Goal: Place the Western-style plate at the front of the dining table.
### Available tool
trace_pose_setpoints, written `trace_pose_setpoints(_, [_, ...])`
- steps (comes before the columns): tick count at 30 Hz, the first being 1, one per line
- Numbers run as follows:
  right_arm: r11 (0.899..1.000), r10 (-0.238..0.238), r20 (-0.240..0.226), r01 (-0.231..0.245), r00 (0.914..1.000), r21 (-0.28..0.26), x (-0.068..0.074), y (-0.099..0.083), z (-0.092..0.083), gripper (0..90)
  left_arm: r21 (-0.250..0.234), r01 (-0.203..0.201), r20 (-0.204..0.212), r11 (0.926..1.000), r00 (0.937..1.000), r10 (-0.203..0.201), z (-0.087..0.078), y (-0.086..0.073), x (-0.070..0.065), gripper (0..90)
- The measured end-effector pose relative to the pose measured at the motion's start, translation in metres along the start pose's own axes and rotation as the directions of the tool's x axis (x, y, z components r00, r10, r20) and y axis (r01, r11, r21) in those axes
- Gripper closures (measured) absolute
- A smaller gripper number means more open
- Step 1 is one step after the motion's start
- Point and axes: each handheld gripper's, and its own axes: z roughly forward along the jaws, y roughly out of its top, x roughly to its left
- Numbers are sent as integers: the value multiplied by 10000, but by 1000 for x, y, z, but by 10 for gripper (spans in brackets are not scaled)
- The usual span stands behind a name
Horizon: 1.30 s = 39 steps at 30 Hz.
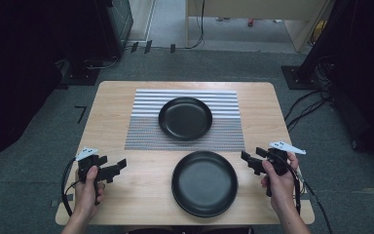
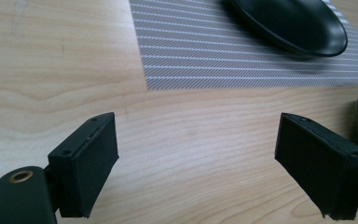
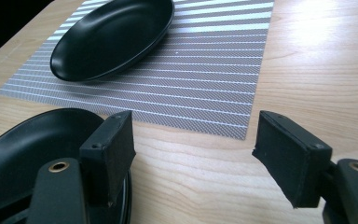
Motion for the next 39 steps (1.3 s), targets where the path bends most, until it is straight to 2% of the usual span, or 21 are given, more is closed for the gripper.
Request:
trace_pose_setpoints(12, [9999,75,320,-72,9995,-84,-21,-17,-17,283,139,411,-406,9991,9984,-405,-9,-23,21,131])
trace_pose_setpoints(21, [9996,264,703,-268,9972,42,-41,-33,-28,285,186,470,-724,9987,9963,-455,-17,-33,30,132])
trace_pose_setpoints(25, [9995,289,942,-302,9951,121,-49,-41,-34,284,203,480,-923,9986,9947,-459,-21,-38,35,132])
trace_pose_setpoints(33, [9980,526,1403,-570,9887,277,-68,-57,-45,285,161,247,-1506,9996,9884,-219,-28,-48,44,133])
trace_pose_setpoints(39, [9952,837,1447,-900,9859,374,-75,-66,-50,285,73,114,-1703,9999,9853,-100,-33,-53,47,134])
